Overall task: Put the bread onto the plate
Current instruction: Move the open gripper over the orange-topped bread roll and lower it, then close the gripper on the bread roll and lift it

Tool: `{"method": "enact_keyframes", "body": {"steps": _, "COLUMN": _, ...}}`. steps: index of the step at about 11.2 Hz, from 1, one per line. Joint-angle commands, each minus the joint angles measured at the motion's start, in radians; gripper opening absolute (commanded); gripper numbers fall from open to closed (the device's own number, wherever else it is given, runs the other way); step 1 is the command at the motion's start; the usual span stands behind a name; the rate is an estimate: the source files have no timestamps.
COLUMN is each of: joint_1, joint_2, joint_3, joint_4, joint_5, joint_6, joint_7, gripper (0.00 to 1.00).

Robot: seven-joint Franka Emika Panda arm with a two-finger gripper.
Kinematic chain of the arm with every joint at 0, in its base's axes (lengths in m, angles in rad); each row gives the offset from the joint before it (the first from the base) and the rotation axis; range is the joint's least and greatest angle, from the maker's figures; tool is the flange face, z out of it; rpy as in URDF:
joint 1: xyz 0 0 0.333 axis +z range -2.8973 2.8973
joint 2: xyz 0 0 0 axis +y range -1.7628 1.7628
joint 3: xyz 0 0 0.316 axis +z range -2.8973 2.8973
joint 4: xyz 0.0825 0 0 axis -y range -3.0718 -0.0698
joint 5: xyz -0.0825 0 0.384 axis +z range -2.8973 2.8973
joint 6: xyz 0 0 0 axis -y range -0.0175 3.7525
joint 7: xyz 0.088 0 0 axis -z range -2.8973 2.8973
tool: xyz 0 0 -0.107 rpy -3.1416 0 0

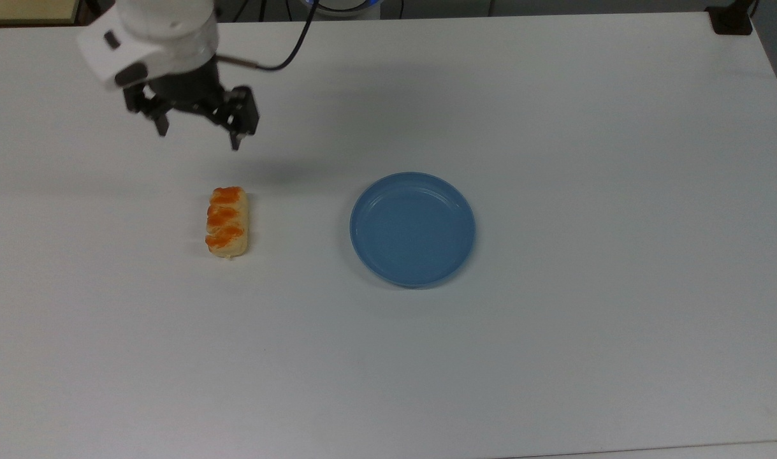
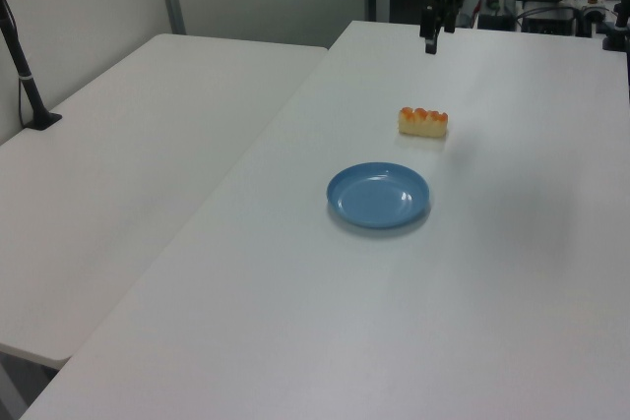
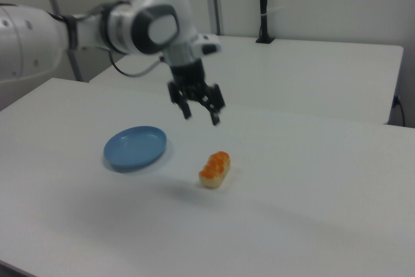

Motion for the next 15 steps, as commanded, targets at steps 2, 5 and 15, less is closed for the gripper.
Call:
{"method": "enact_keyframes", "body": {"steps": 2, "joint_1": 0.017, "joint_2": 0.167, "joint_3": -0.065, "joint_4": -0.049, "joint_5": -0.056, "joint_6": 0.191, "joint_7": -0.087, "gripper": 1.00}}
{"method": "enact_keyframes", "body": {"steps": 5, "joint_1": 0.033, "joint_2": 0.207, "joint_3": -0.063, "joint_4": -0.081, "joint_5": -0.060, "joint_6": 0.245, "joint_7": -0.078, "gripper": 1.00}}
{"method": "enact_keyframes", "body": {"steps": 15, "joint_1": 0.044, "joint_2": 0.215, "joint_3": -0.063, "joint_4": -0.094, "joint_5": 0.012, "joint_6": 0.270, "joint_7": -0.077, "gripper": 0.00}}
